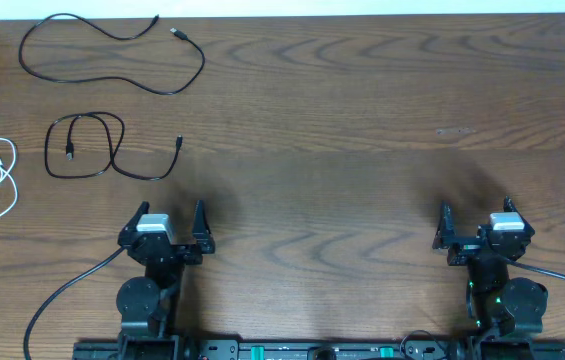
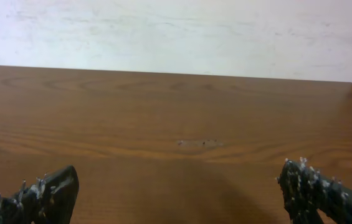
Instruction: Untangle cables
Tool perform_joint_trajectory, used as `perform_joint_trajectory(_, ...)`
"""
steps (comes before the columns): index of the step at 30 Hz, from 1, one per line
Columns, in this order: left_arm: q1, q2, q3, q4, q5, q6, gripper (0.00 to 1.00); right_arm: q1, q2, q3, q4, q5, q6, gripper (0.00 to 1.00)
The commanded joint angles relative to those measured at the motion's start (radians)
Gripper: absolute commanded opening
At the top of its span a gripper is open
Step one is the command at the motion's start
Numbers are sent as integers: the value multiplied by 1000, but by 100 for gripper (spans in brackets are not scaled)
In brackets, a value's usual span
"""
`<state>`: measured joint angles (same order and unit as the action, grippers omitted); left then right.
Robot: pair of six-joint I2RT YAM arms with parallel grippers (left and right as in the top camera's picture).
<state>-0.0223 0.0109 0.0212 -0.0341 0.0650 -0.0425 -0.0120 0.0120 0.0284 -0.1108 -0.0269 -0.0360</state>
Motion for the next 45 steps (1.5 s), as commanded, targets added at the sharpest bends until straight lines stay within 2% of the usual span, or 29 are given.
perform_joint_trajectory(1, 4, -9, -18, -41, -19, -2, 98, -7, -6, -6, 1, 5, 9, 99)
perform_joint_trajectory(11, 3, -7, -18, -41, -5, 76, 98, -7, -6, -6, 1, 5, 9, 99)
perform_joint_trajectory(45, 3, -9, -18, -37, 2, 76, 98, -7, -6, -6, 1, 5, 9, 99)
